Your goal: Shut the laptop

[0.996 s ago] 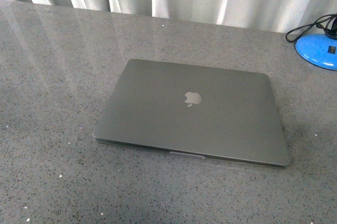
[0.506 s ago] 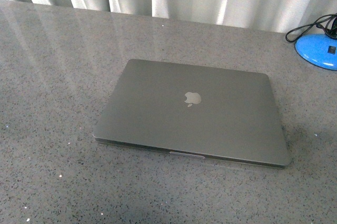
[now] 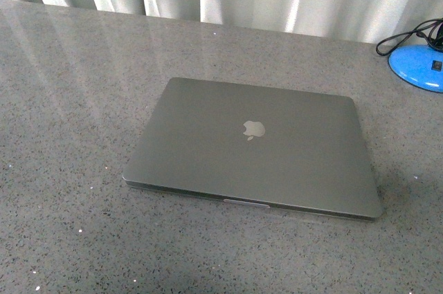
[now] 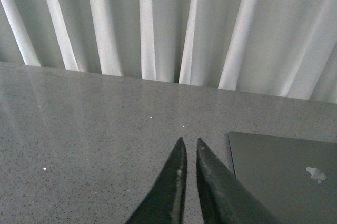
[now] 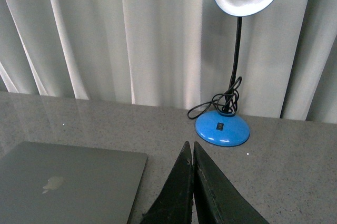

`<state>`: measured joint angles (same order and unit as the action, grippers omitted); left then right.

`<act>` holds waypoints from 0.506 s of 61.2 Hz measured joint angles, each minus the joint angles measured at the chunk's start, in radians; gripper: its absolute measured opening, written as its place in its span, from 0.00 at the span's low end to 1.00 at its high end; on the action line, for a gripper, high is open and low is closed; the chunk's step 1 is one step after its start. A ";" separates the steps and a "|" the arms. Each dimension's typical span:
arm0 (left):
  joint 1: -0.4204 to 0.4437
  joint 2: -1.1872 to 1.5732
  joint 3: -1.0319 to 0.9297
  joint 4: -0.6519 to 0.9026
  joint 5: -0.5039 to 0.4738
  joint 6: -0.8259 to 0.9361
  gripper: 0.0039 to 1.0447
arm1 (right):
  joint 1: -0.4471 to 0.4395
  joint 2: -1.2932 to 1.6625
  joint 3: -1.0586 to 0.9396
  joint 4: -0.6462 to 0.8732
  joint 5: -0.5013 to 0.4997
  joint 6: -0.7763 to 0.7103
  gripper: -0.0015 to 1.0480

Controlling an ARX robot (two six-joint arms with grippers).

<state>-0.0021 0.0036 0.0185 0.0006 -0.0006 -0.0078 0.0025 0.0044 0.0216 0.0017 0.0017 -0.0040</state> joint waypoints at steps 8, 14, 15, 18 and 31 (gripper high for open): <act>0.000 0.000 0.000 0.000 0.000 0.000 0.31 | 0.000 0.000 0.000 0.000 0.000 0.001 0.26; 0.000 0.000 0.000 0.000 0.000 0.000 0.48 | 0.000 0.000 0.000 0.000 0.000 0.001 0.43; 0.000 0.000 0.000 0.000 0.000 0.000 0.50 | 0.000 0.000 0.000 0.000 0.000 0.001 0.45; 0.000 0.000 0.000 0.000 0.000 0.000 0.58 | 0.000 0.000 0.000 0.000 0.000 0.001 0.54; 0.000 0.000 0.000 0.000 0.000 0.000 0.94 | 0.000 0.000 0.000 0.000 0.000 0.001 0.88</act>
<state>-0.0021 0.0036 0.0185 0.0006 -0.0006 -0.0074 0.0025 0.0044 0.0216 0.0017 0.0017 -0.0032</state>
